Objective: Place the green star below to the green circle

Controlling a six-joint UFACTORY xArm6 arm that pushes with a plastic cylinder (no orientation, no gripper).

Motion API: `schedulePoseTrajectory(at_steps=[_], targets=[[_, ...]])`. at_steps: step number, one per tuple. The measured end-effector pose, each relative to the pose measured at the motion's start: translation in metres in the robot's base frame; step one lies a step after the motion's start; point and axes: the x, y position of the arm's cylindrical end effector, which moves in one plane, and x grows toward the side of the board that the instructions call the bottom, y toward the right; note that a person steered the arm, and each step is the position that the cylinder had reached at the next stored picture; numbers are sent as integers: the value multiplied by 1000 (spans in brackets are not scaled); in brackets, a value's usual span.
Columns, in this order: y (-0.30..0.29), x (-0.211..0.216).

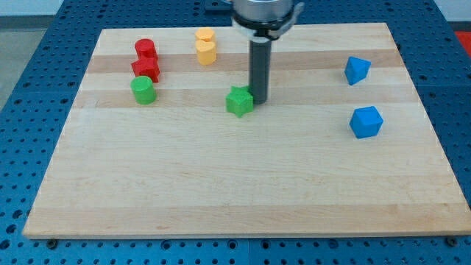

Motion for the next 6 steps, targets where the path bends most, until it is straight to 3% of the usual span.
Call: schedulePoseTrajectory(at_steps=[3, 5, 6], targets=[[-68, 34], [-77, -9], [-77, -9]])
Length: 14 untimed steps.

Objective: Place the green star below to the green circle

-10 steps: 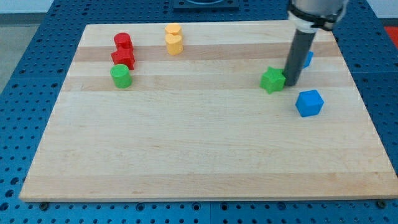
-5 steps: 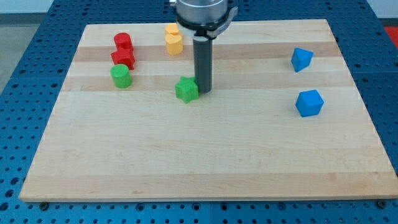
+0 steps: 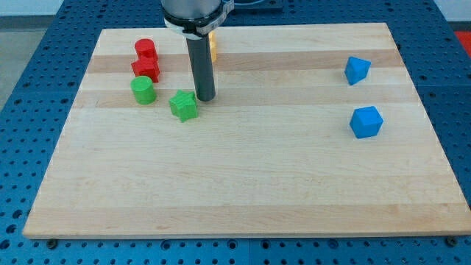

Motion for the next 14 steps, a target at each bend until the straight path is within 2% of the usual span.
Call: schedulePoseTrajectory(at_steps=[2, 3, 4, 9, 13, 14], targets=[[-11, 26], [-20, 19], [-15, -7], [-63, 27], [-82, 31], [-68, 18]])
